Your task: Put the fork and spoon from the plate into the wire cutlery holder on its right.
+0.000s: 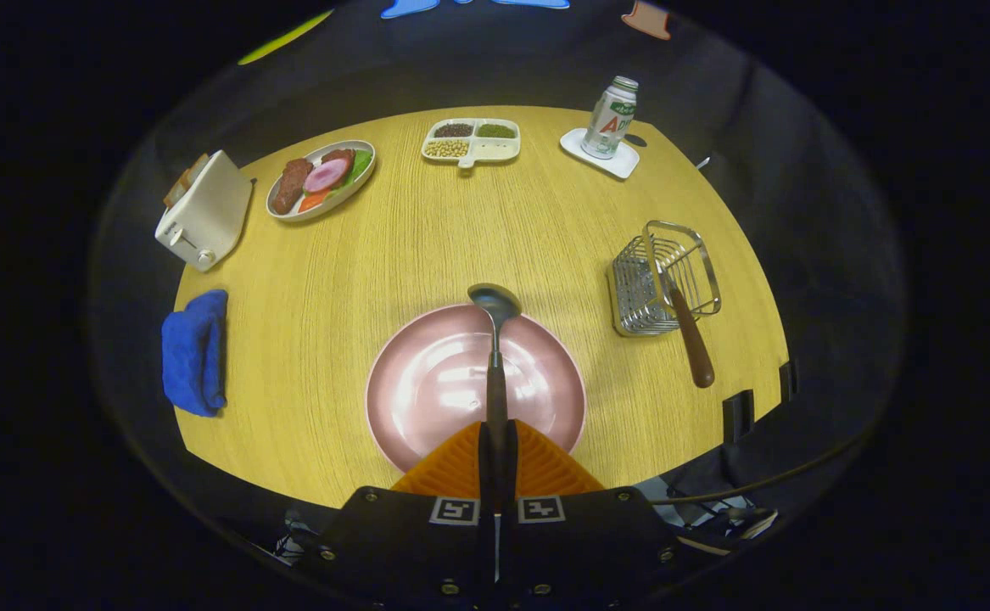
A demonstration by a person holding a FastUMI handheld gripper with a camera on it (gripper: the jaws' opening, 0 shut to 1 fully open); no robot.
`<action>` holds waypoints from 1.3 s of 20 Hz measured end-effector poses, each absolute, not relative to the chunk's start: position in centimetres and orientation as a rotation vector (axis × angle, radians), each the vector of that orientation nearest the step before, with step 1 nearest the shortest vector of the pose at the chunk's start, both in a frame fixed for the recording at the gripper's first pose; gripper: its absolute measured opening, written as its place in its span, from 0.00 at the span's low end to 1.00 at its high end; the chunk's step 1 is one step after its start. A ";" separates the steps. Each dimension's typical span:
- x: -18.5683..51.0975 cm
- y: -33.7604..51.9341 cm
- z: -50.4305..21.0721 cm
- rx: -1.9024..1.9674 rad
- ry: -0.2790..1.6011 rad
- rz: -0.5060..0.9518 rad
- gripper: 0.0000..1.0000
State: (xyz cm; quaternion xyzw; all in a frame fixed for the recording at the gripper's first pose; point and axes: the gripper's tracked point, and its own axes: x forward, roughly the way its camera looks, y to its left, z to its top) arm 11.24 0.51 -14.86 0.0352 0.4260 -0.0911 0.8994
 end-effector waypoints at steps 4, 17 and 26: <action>11.0 -1.4 -12.0 0.098 0.845 -0.240 0.02; 10.2 -10.2 -8.2 0.278 0.808 -0.420 0.02; 11.1 -13.0 -11.7 0.374 0.886 -0.429 0.02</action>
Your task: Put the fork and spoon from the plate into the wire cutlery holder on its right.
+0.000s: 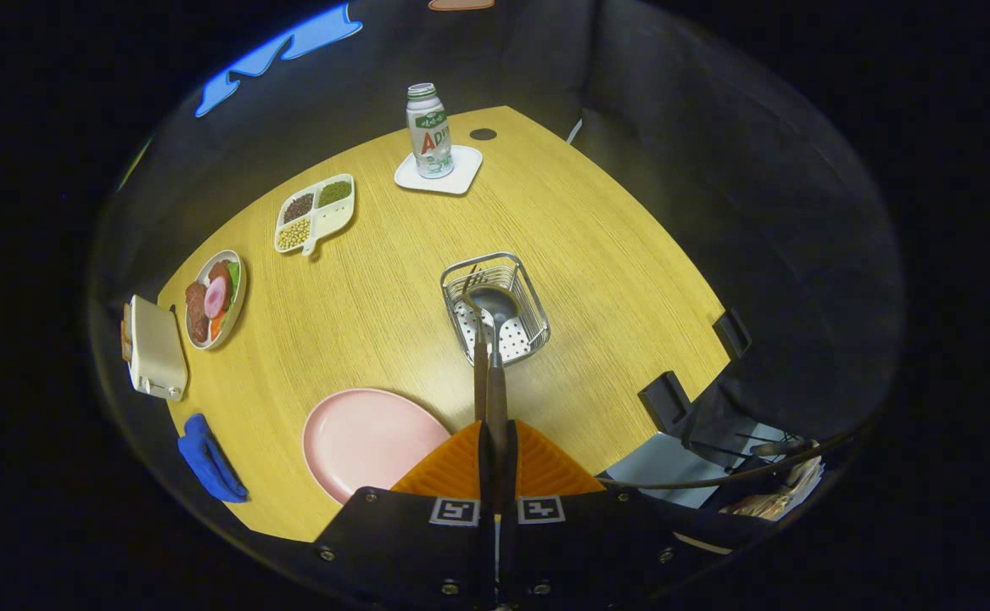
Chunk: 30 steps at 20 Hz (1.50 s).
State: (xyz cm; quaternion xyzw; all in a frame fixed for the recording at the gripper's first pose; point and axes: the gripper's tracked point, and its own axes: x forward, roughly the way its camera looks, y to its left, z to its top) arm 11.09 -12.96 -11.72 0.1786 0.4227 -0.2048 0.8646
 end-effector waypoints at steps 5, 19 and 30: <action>11.7 -13.2 -12.3 0.397 0.900 -0.383 0.02; 12.9 -13.3 -9.5 0.439 0.790 -0.330 0.21; 13.7 -13.2 -1.6 0.337 0.453 -0.307 0.68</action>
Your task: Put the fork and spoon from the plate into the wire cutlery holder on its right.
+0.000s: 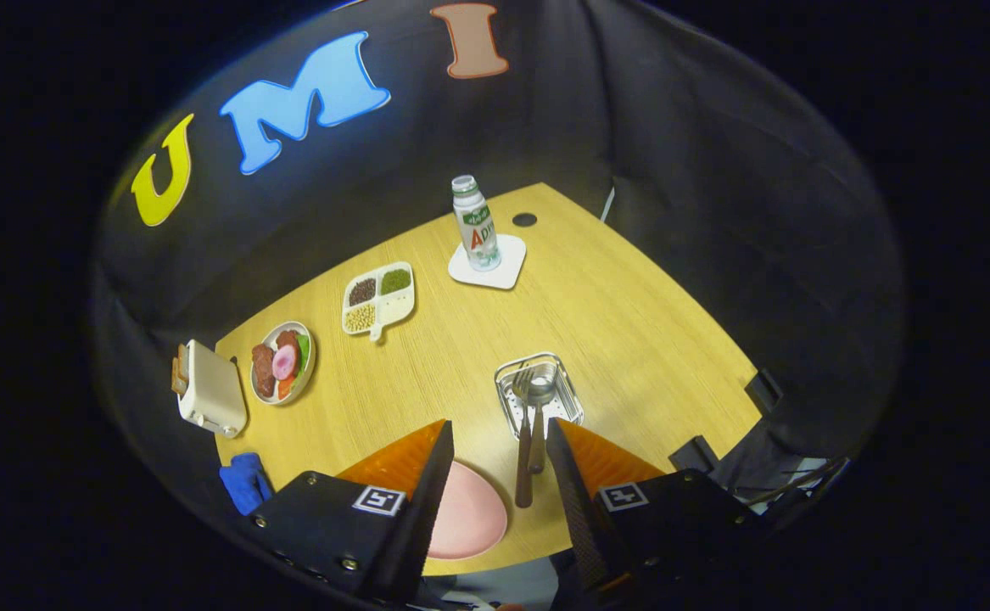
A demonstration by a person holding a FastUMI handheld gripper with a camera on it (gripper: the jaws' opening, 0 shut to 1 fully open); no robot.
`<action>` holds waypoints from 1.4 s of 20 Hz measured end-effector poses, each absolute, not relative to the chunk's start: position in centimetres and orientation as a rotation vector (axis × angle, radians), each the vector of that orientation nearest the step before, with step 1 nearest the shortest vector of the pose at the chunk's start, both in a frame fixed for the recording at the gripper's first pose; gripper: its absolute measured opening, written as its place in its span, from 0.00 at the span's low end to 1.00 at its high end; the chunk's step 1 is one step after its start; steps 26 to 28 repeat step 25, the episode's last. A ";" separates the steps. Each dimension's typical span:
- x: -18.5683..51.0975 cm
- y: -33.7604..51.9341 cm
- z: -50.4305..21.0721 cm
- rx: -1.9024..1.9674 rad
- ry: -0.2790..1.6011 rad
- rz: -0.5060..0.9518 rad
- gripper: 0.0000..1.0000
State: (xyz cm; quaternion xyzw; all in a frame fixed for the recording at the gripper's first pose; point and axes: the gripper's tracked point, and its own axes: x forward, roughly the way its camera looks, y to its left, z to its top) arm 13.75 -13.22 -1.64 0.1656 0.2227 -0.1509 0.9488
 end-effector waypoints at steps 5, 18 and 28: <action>12.1 -13.0 6.4 0.194 0.153 -0.303 0.68; 3.8 -6.2 21.6 0.022 -0.365 -0.121 0.68; 2.8 -5.5 21.2 0.043 -0.384 -0.063 0.68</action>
